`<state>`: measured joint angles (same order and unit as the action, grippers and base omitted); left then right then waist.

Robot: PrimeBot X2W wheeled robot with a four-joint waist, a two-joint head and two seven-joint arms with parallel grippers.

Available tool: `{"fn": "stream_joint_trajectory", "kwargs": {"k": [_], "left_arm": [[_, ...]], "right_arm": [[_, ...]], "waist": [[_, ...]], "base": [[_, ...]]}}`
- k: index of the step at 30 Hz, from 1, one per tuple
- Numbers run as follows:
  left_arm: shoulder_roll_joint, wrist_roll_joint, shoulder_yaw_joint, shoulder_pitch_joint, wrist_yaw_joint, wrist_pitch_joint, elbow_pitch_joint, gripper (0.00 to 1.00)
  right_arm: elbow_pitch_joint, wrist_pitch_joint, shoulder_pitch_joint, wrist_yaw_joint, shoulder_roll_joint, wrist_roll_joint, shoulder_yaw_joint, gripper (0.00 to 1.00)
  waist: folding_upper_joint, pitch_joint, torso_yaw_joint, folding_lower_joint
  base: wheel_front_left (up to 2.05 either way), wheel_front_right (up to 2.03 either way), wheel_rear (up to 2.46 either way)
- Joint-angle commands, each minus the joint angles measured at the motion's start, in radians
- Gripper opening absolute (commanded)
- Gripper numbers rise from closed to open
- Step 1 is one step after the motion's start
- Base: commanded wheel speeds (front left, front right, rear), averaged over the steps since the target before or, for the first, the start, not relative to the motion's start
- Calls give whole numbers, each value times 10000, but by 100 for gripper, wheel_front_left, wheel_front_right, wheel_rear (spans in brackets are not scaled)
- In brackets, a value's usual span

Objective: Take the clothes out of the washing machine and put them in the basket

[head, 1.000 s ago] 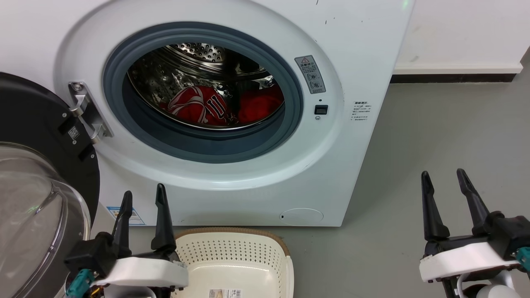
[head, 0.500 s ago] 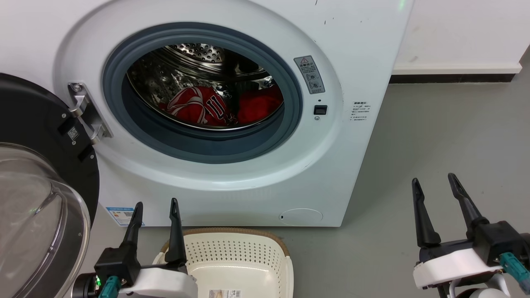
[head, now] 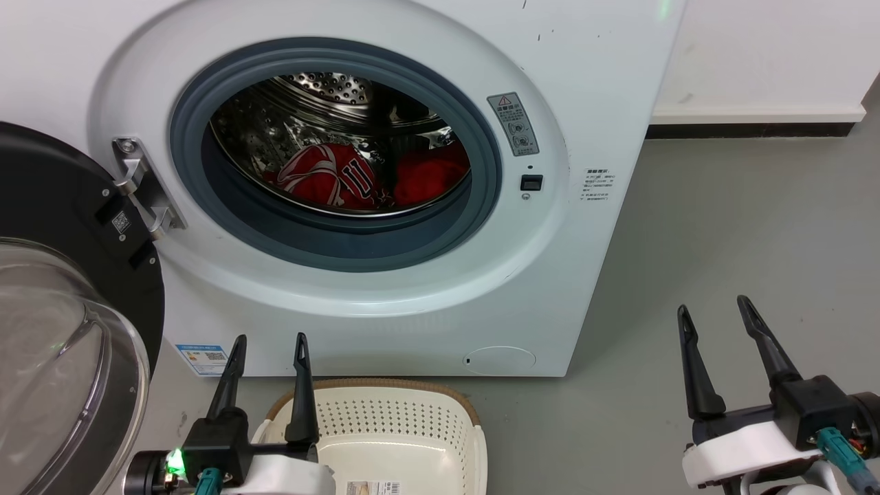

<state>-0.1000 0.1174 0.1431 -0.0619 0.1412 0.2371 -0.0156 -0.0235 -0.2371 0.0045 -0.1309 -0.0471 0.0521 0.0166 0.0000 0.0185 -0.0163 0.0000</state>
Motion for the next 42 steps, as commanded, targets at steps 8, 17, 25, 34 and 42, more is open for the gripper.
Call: {"fn": "stream_joint_trajectory", "kwargs": {"k": [8, 17, 25, 34, 42], "left_arm": [[82, -441, -162, -245, -288, 212, 6, 100], [294, -775, -465, -346, -725, 293, 307, 100], [395, -851, -686, -319, -953, 288, 373, 100], [450, -893, -784, -336, -1059, 287, 400, 100], [298, -1049, -1048, -163, -1179, 287, 411, 100]], "right_arm": [[-437, -213, 96, 3, -49, 199, 91, 100], [-761, -284, 49, 3, -49, 33, 81, 100], [-887, -284, -14, 3, -49, 36, 20, 100], [-875, -284, -102, 3, -49, -10, -9, 100], [-858, -284, -385, 3, -46, -176, -23, 100]], "waist": [[0, 13, -36, 0], [0, -5, -45, 0], [0, -6, -57, 0], [0, -15, -128, 0], [0, 444, -827, 0]], "base": [[0, 0, 0], [0, 0, 0], [0, 0, 0], [0, 0, 0], [0, 0, 0]]}}
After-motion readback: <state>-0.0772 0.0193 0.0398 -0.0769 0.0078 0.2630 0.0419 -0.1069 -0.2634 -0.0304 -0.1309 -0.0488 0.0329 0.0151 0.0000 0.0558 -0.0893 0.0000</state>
